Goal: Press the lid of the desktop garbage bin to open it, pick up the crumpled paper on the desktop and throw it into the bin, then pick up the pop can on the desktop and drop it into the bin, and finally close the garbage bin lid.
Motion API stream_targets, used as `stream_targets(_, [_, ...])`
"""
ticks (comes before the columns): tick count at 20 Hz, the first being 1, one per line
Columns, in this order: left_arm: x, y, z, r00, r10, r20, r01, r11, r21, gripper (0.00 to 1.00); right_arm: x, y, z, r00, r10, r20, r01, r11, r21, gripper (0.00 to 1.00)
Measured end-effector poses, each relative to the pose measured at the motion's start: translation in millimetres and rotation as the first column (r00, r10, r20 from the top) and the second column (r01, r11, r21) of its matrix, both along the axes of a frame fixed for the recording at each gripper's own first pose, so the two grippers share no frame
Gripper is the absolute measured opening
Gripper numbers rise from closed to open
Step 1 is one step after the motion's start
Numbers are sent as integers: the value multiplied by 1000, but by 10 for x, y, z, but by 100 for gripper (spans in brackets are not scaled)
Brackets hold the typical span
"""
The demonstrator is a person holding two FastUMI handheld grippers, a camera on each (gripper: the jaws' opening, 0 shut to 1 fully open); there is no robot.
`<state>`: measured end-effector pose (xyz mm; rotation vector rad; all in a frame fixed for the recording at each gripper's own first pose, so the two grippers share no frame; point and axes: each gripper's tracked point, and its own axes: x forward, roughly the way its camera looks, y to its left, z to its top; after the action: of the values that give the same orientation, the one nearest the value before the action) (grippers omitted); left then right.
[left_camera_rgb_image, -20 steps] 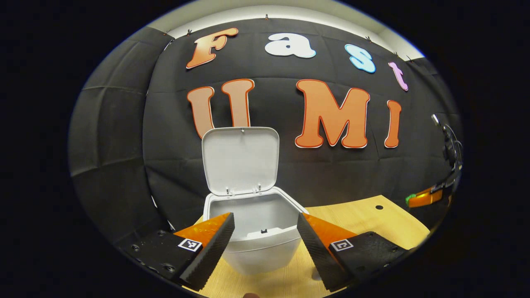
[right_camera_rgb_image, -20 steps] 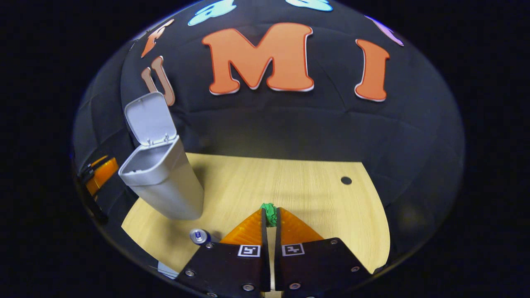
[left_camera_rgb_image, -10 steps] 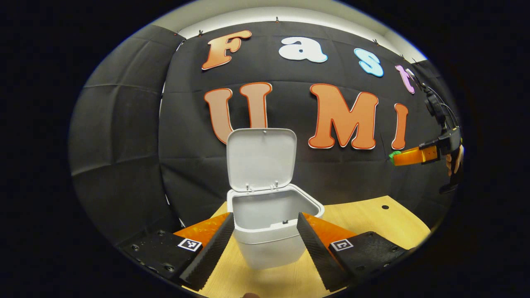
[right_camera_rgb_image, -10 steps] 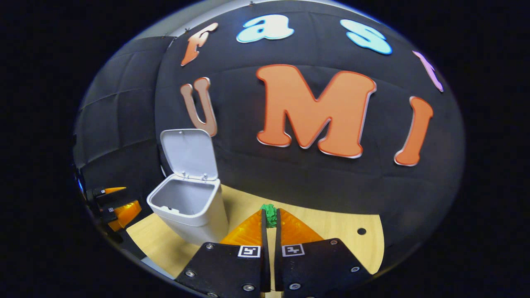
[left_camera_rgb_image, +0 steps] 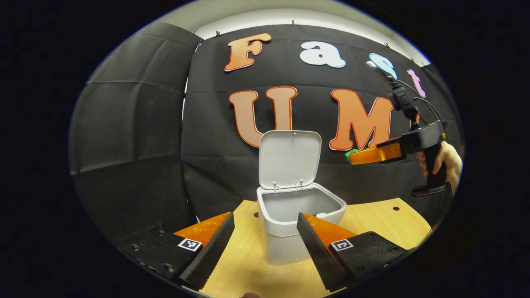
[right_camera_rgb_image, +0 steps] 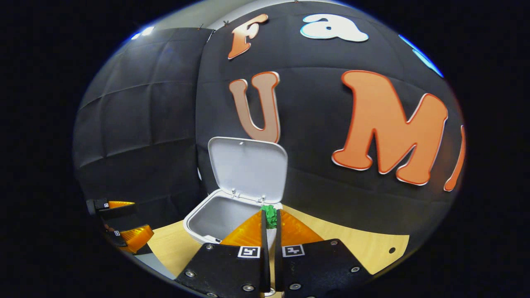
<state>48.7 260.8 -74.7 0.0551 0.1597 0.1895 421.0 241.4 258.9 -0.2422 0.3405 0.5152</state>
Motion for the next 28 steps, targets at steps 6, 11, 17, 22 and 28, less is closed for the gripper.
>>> stream_targets(6, [-121,288,-33,998,54,-9,-54,999,-6,96,255,447,-357,1000,22,-13,-23,997,-71,9])
stream_targets(11, [-104,392,-78,997,69,-18,-70,997,-16,96,273,460,-472,998,28,-51,-31,998,-59,33])
stream_targets(17, [-28,311,-76,999,52,-14,-52,998,-21,96,279,452,-487,997,5,-77,-6,1000,-5,95])
stream_targets(22, [57,166,-51,1000,21,-10,-21,1000,-17,96,214,287,-356,999,1,-52,0,1000,12,95])
stream_targets(28, [177,-79,19,1000,-26,4,26,1000,-17,96,73,-147,-49,999,-33,-6,33,999,24,95])
